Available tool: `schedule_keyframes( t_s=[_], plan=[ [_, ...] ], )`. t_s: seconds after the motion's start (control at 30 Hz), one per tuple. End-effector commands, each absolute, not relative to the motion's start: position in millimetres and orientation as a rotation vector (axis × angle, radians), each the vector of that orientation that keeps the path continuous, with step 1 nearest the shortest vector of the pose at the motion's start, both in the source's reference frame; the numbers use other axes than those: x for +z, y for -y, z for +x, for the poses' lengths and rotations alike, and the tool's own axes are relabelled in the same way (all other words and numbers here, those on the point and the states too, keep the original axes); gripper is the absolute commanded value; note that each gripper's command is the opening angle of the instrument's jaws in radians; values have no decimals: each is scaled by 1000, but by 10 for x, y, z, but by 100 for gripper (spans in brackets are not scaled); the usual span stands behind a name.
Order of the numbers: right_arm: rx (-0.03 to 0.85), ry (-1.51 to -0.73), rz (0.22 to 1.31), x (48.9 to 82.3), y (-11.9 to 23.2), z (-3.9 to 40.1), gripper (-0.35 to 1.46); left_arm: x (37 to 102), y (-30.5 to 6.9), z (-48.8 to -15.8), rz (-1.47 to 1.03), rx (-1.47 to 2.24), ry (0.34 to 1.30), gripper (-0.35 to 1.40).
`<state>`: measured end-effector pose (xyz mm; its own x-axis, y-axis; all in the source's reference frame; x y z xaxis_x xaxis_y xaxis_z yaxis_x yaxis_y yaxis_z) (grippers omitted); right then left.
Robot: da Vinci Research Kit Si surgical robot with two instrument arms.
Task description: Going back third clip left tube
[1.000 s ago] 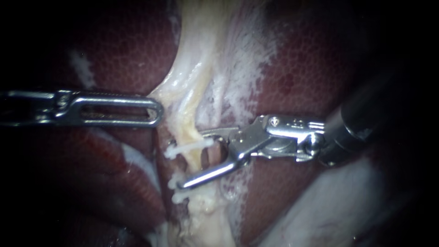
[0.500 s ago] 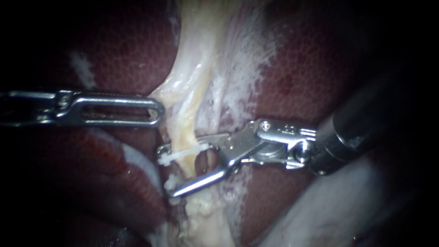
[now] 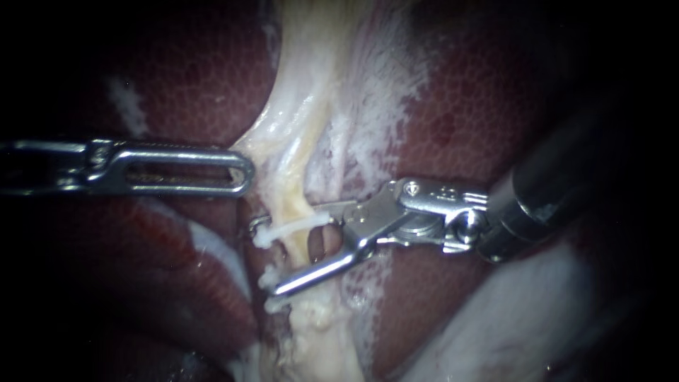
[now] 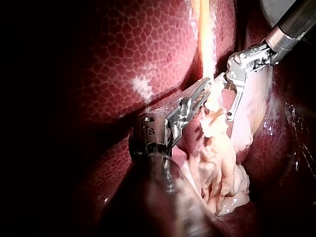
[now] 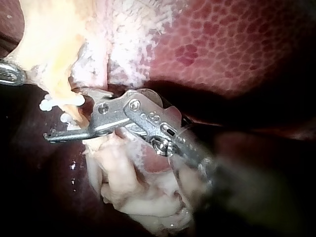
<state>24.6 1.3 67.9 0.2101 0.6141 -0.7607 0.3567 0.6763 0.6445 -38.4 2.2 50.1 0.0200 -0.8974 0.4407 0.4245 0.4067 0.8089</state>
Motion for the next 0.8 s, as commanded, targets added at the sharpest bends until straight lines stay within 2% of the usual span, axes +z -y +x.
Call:
schedule_keyframes(
  t_s=[0.03, 0.37, 0.63, 0.8],
  plan=[
    [219, -1399, 877, 678, -14, 243, 60, 500, -22, -384, 533, -1103, 1125, -35],
    [244, -1395, 876, 661, -25, 212, 60, 500, -21, -383, 533, -1103, 1124, -35],
    [234, -1403, 806, 657, -26, 173, 60, 500, -21, -383, 533, -1103, 1125, -35],
    [197, -1415, 735, 653, -26, 147, 60, 500, -21, -383, 533, -1103, 1125, -35]
  ],
)
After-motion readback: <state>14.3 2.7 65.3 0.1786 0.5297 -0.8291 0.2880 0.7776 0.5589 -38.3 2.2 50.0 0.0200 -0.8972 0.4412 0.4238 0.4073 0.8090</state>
